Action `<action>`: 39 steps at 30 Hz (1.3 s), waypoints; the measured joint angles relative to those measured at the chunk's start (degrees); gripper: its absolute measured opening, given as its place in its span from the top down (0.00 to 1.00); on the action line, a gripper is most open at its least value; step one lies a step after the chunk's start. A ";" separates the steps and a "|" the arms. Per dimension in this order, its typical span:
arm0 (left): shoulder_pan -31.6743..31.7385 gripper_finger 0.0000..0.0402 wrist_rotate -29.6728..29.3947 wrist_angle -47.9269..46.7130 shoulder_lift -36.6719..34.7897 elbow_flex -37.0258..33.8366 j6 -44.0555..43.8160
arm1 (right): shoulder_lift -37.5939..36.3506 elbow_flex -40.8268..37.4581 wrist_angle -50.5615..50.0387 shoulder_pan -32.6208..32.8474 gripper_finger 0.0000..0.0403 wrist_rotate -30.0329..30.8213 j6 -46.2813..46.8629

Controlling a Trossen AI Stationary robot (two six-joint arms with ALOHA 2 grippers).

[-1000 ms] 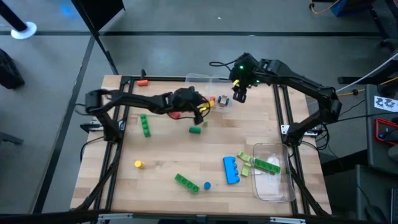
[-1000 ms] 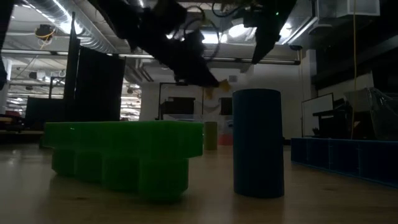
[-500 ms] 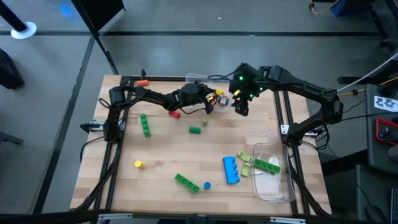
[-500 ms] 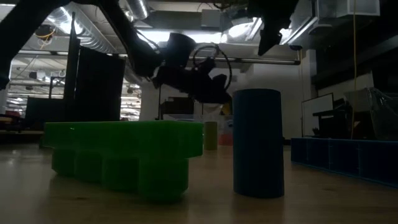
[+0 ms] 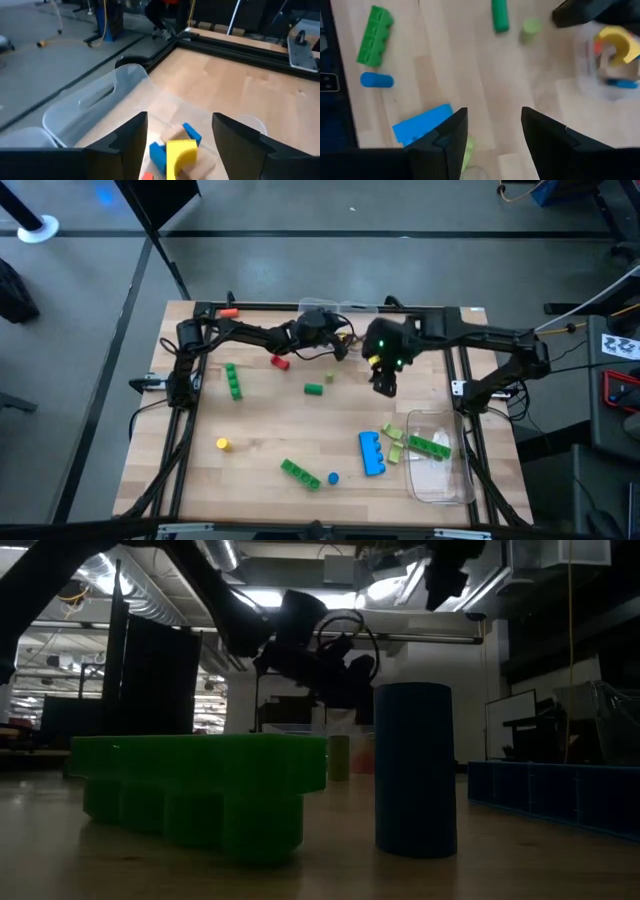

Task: Sort blocks by size
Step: Put the light green arch block into the right transparent bin

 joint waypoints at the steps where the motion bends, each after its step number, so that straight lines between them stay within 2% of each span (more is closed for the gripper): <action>1: 0.00 0.47 0.17 -0.21 -0.60 0.00 0.84 | 0.17 0.00 -0.34 1.23 0.54 0.68 1.48; 7: -0.61 0.49 0.34 -4.57 -6.30 0.03 6.24 | 0.79 -4.91 -1.21 9.05 0.54 5.23 1.68; 14: -1.64 0.51 0.40 -22.79 -16.32 0.09 10.86 | 0.83 -14.76 0.38 16.08 0.54 7.82 -6.41; 22: -2.10 0.51 0.38 -39.04 -23.64 0.04 12.87 | 0.87 -27.65 14.28 19.32 0.54 8.04 -10.95; 30: -2.21 0.51 0.35 -43.93 -25.04 0.00 11.79 | 1.16 -34.77 22.10 20.54 0.54 6.70 -12.37; 39: -2.34 0.51 0.35 -44.96 -25.00 0.00 10.57 | 1.55 -37.27 26.19 20.52 0.54 6.47 -12.43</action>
